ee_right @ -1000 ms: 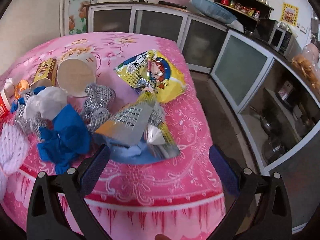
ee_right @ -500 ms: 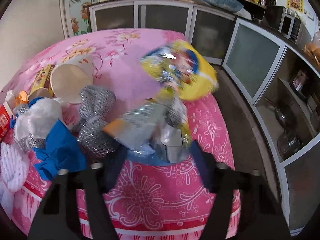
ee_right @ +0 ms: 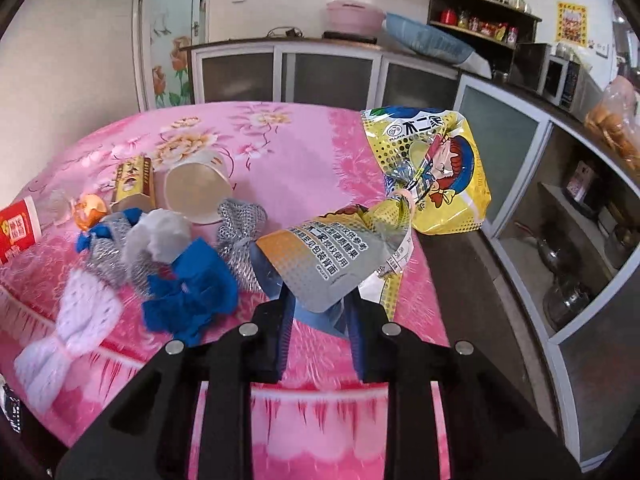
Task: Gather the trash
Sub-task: 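Carry both items over the yellow bin and open both tools to drop them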
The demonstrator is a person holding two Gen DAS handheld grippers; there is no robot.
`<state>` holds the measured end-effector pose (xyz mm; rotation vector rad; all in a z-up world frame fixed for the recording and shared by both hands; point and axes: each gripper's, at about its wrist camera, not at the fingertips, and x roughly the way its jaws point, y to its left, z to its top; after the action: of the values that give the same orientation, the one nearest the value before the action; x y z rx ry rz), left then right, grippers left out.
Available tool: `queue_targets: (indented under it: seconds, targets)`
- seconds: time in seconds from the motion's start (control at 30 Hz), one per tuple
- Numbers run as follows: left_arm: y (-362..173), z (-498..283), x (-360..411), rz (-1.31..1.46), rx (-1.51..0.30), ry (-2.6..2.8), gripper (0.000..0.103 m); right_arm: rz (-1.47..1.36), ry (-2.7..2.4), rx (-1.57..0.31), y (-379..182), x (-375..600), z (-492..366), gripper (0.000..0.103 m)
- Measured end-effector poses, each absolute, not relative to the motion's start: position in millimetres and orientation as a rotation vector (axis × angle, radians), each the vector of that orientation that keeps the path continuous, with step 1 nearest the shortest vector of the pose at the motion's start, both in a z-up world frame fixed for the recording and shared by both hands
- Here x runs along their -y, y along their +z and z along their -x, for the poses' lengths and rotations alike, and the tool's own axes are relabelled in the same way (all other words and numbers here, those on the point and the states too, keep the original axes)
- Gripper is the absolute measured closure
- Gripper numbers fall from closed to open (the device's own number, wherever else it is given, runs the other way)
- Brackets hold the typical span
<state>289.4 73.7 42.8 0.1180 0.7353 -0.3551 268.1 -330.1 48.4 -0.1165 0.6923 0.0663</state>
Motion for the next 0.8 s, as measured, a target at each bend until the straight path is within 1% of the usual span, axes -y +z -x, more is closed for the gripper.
queue_targets:
  seconds: [0.23,0.37,0.53,0.6,0.8]
  targets:
    - [62.0,-250.6,-60.9,-0.104,-0.671,-0.408,0.100,0.091,0.028,-0.655,64.3,350.1,-199.0,0.080]
    - [74.6,-227.8,-26.5,-0.108,-0.634,-0.497,0.100,0.065,-0.015,-0.653,66.6,372.1,-149.3,0.080]
    - [81.3,-201.0,40.9,-0.133,-0.608,-0.672,0.100,0.019,-0.128,-0.670,56.3,416.5,-81.8,0.080]
    - [81.2,-189.5,79.4,-0.157,-0.600,-0.763,0.100,0.007,-0.181,-0.682,50.3,432.8,-58.7,0.080]
    - [62.8,-159.4,182.2,-0.231,-0.625,-0.974,0.100,-0.060,-0.279,-0.743,23.1,475.8,4.6,0.080]
